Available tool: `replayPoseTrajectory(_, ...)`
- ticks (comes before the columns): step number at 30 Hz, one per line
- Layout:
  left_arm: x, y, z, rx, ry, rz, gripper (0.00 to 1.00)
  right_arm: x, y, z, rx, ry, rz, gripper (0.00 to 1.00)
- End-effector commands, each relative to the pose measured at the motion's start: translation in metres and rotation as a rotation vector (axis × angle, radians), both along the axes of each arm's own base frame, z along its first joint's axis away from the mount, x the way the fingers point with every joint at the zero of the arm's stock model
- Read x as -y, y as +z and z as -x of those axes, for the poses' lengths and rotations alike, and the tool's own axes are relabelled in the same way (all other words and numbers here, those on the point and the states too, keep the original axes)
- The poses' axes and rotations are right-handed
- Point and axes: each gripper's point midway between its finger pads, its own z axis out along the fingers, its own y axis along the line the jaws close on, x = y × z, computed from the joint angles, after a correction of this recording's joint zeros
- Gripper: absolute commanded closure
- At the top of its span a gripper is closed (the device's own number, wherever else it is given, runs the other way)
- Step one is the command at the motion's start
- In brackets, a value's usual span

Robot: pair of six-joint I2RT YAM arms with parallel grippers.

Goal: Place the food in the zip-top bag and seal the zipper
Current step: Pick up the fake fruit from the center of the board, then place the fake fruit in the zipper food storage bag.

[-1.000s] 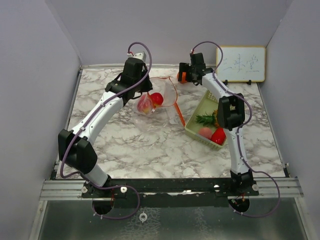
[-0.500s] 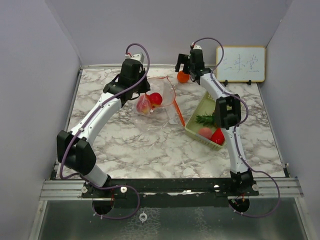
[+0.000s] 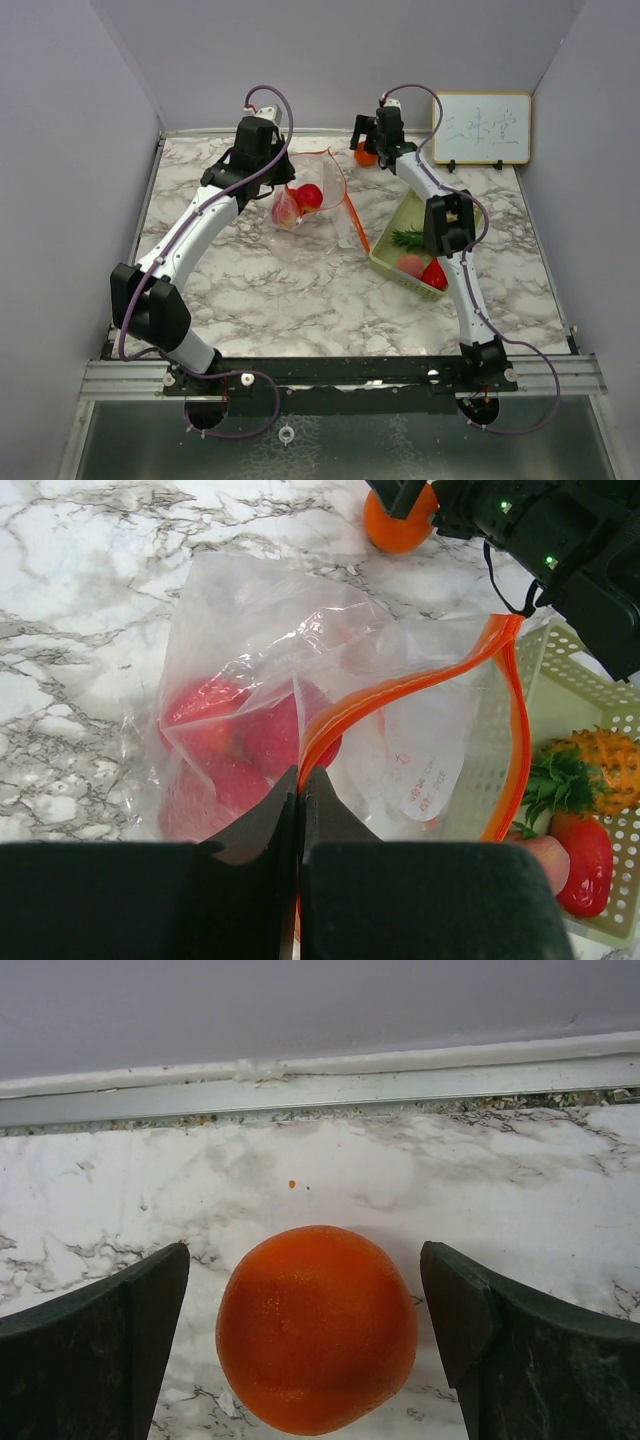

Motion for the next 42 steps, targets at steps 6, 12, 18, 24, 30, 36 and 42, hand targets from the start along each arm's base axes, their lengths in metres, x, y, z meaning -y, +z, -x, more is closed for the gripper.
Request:
replayPoseTrajectory(6,-0.001,0.016,0.001,0.044,-0.019,0.040,1.00,0.013,-0.020,0.012,-0.058,0.003,0.082,0.11)
replayPoseTrajectory(12,0.001,0.016,0.004,0.042,-0.025,0.053,1.00,0.019,-0.008,0.020,-0.039,-0.005,0.095,0.26)
replayPoseTrajectory(18,0.000,0.016,0.007,0.043,-0.027,0.059,1.00,0.021,0.027,0.031,-0.010,0.025,0.109,0.44)
replayPoseTrajectory(24,0.000,0.013,0.010,0.033,-0.024,0.068,1.00,0.001,0.100,0.086,0.022,0.196,0.005,0.46)
replayPoseTrajectory(30,0.010,0.000,0.013,-0.018,-0.038,0.124,1.00,-0.040,0.186,0.196,0.085,0.558,-0.210,0.46)
replayPoseTrajectory(36,0.029,-0.008,0.012,-0.070,-0.076,0.211,1.00,-0.088,0.233,0.296,0.116,0.878,-0.333,0.45)
replayPoseTrajectory(42,0.043,-0.005,0.005,-0.079,-0.103,0.271,1.00,-0.121,0.206,0.331,0.019,0.953,-0.338,0.43)
